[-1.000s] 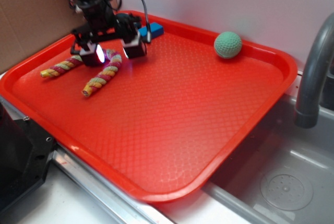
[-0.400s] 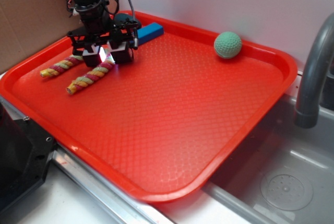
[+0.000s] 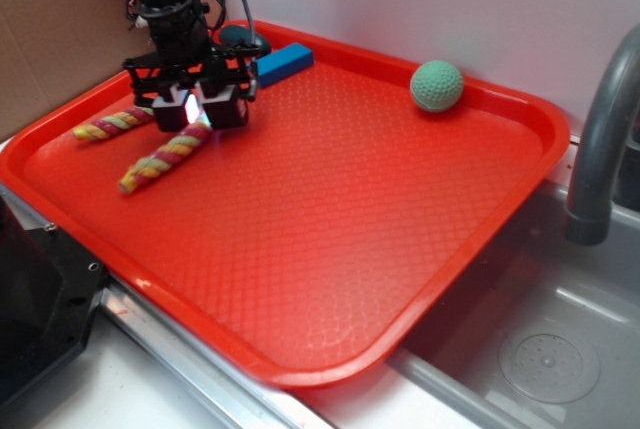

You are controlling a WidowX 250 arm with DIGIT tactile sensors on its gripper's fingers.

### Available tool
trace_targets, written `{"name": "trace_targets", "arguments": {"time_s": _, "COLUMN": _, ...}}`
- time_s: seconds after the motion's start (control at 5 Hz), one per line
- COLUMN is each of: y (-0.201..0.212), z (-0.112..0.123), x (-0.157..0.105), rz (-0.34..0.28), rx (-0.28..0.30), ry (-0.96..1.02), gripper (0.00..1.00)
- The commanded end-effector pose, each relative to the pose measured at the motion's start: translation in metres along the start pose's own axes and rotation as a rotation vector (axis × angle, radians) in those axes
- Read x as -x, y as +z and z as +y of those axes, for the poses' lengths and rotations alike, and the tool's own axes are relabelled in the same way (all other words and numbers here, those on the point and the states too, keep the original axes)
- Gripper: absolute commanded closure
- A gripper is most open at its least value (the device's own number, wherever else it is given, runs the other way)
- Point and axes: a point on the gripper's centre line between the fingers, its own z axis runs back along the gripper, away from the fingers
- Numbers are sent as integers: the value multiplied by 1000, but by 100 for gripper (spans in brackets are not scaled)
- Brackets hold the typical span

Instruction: Grab the multicolored rope.

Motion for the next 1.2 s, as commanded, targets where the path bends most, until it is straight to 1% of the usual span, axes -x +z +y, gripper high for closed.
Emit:
{"name": "trace_targets", "arguments": {"time_s": 0.0, "y": 101, "z": -21, "x": 27, "rz": -73, "rx": -41, "ry": -382, "gripper": 100}}
{"name": "trace_targets", "arguments": {"time_s": 0.2, "y": 151, "z": -22, "x": 39, "rz": -122, "rx": -13, "ry": -561, "gripper": 100}}
{"name": "trace_targets", "arguments": {"time_s": 0.4, "y": 182, "z": -22, "x": 45, "rz": -161, "rx": -36, "ry": -618, "gripper": 100}}
{"name": "trace_targets", "arguments": {"time_s": 0.6, "y": 200, "z": -14, "x": 48, "rz": -202, "rx": -20, "ry": -646, "gripper": 100}}
{"name": "trace_targets", "arguments": {"time_s": 0.8, "y": 202, "z": -6, "x": 40, "rz": -183, "rx": 35, "ry": -634, "gripper": 100}}
{"name": "trace_targets", "arguments": {"time_s": 1.0, "y": 189, "z": -3, "x": 35, "rz": -152, "rx": 158, "ry": -627, "gripper": 100}}
